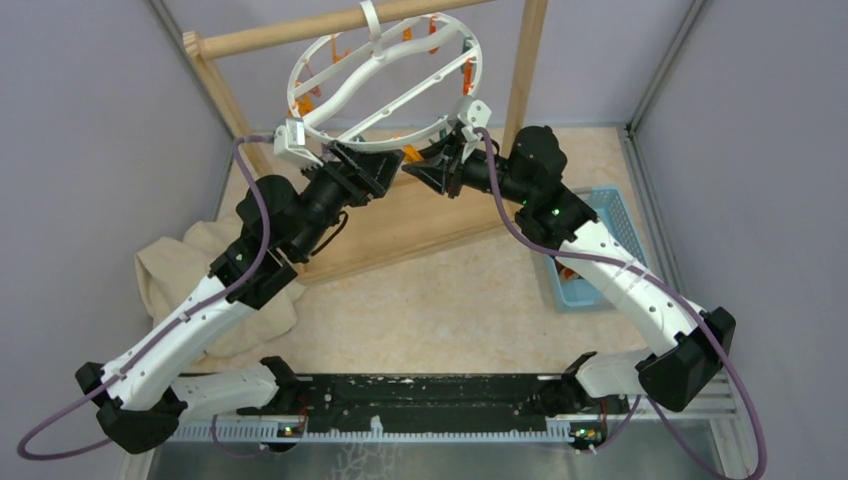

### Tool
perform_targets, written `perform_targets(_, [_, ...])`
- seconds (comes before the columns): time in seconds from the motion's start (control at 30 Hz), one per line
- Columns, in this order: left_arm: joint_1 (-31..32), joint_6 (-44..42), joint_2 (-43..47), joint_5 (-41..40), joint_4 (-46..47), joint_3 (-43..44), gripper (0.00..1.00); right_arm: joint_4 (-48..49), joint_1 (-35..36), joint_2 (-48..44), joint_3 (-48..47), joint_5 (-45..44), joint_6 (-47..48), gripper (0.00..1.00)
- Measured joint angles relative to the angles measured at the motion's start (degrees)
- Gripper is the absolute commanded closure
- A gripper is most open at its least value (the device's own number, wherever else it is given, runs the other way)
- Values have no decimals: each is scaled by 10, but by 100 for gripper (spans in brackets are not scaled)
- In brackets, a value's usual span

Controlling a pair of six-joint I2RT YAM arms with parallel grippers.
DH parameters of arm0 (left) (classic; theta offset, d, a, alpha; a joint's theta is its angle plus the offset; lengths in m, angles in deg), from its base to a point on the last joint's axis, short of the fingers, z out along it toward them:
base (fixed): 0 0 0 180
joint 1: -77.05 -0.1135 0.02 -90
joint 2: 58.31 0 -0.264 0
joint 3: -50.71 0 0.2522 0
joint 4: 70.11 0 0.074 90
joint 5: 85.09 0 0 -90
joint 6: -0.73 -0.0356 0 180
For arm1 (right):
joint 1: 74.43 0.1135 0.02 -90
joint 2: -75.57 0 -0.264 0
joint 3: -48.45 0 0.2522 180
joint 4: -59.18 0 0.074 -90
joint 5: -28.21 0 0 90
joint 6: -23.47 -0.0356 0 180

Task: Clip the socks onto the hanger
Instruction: Open the clamp at the hanger.

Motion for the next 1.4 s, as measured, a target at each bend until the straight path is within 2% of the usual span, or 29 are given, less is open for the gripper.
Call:
perform_targets(0.53, [0, -14, -44, 2, 50, 2, 26, 1, 0, 0, 1, 0, -5, 100])
perform_targets(0.63, [0, -14, -57, 4, 54, 3, 29, 1, 0, 0, 2, 0, -9, 100])
perform_targets(0.9, [2, -18, -64, 1, 65, 7, 47, 10, 0, 0, 12, -2, -14, 100])
perform_targets(1.2, [7, -13, -60, -3, 89, 5, 99, 18, 0, 0, 13, -5, -20, 100])
perform_targets(1.37, [9, -20, -60, 1, 96, 5, 100, 23, 0, 0, 15, -7, -24, 100])
perform_targets(1.4, [9, -21, -60, 1, 96, 5, 100, 26, 0, 0, 16, -7, -25, 91])
